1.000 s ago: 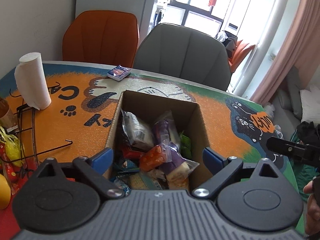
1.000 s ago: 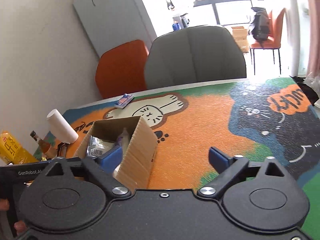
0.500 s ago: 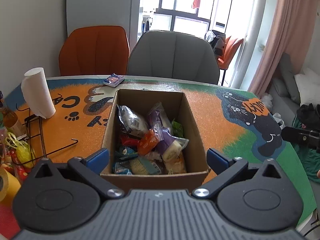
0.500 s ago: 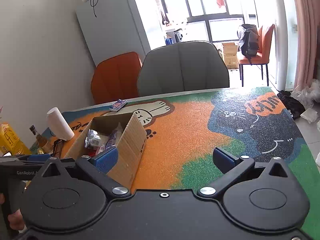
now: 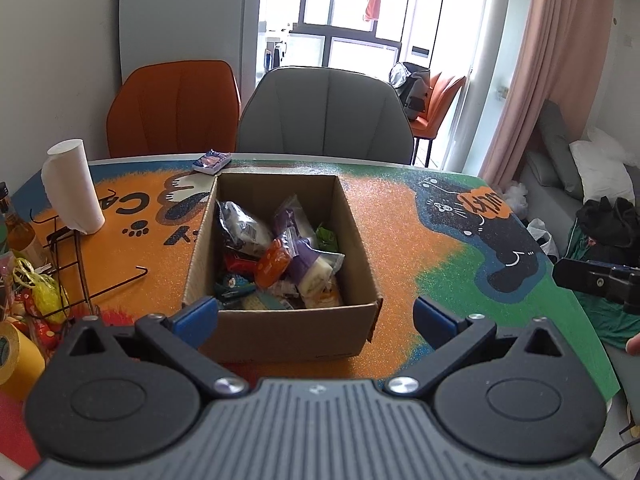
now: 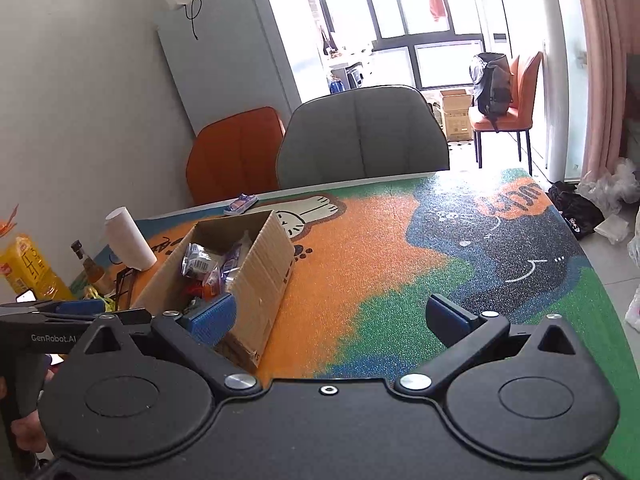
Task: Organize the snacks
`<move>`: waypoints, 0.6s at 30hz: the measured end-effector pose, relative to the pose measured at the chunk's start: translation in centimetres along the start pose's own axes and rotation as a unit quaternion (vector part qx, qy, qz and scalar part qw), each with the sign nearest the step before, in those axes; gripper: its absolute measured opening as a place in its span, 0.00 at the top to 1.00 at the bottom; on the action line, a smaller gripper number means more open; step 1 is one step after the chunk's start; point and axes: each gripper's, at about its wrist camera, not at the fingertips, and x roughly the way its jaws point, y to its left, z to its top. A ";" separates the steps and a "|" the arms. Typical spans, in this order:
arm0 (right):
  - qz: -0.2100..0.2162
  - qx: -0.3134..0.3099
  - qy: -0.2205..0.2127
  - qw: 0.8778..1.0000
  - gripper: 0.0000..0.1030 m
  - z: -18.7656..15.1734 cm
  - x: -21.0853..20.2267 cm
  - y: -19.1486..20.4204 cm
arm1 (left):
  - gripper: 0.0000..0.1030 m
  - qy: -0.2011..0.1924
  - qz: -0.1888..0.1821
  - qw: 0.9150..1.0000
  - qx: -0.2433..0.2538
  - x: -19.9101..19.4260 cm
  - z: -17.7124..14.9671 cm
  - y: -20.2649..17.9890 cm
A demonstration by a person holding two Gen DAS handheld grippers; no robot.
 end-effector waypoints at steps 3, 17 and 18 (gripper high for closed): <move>-0.004 -0.001 -0.002 1.000 0.00 -0.3 -0.4 -0.1 | 0.00 -0.001 -0.003 1.000 -0.001 -0.4 -0.3 -0.1; -0.015 0.001 -0.004 1.000 0.00 -1.0 -1.2 -0.6 | 0.00 -0.007 -0.007 1.000 -0.008 -0.8 -0.6 0.1; -0.015 0.000 -0.003 1.000 0.00 -1.0 -1.1 -0.5 | 0.00 -0.007 -0.006 1.000 -0.008 -0.8 -0.6 0.1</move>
